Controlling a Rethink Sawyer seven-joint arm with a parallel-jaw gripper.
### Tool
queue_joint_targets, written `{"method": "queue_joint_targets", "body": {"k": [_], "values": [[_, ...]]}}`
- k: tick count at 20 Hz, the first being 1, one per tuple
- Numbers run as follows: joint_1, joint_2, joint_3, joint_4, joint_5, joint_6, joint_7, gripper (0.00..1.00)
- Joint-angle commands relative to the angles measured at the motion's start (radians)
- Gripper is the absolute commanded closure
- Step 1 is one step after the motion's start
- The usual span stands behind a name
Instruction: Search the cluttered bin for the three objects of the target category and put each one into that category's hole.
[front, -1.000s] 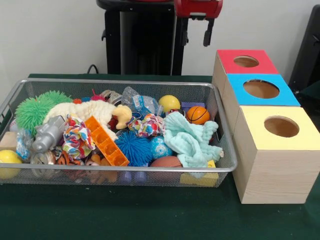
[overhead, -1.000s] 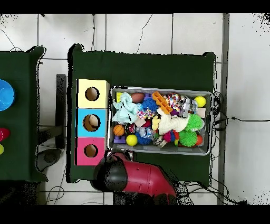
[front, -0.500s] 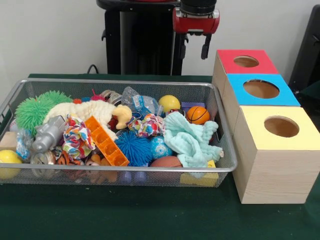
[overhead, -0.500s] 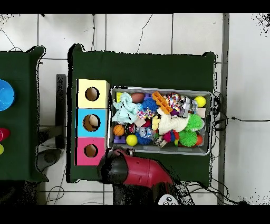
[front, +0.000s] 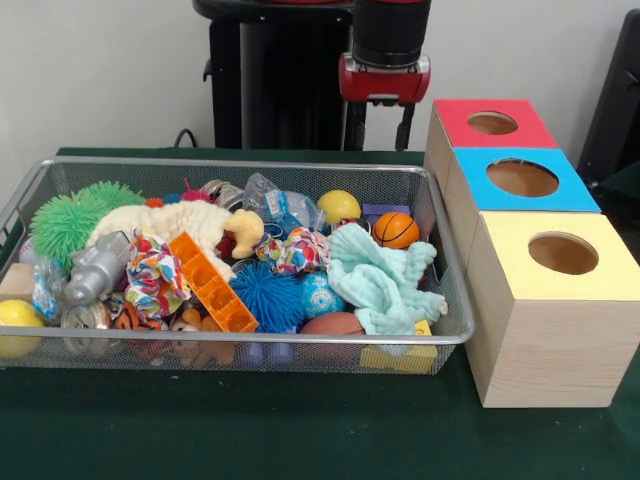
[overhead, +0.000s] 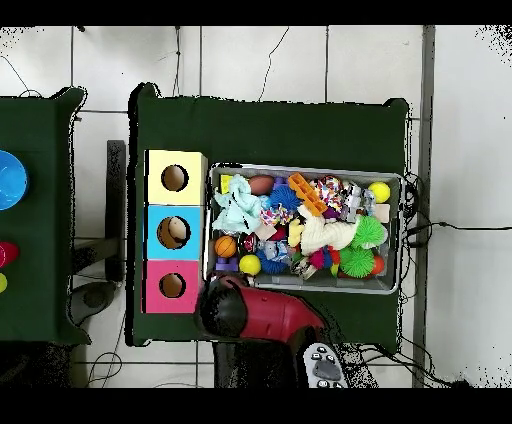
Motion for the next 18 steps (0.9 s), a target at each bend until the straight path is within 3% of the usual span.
{"method": "queue_joint_targets", "body": {"k": [1, 18], "values": [[-0.054, 0.106, 0.106, -0.151, -0.066, -0.067, 0.05, 0.0], [-0.114, 0.118, 0.124, -0.199, -0.149, -0.046, 0.042, 0.0]]}}
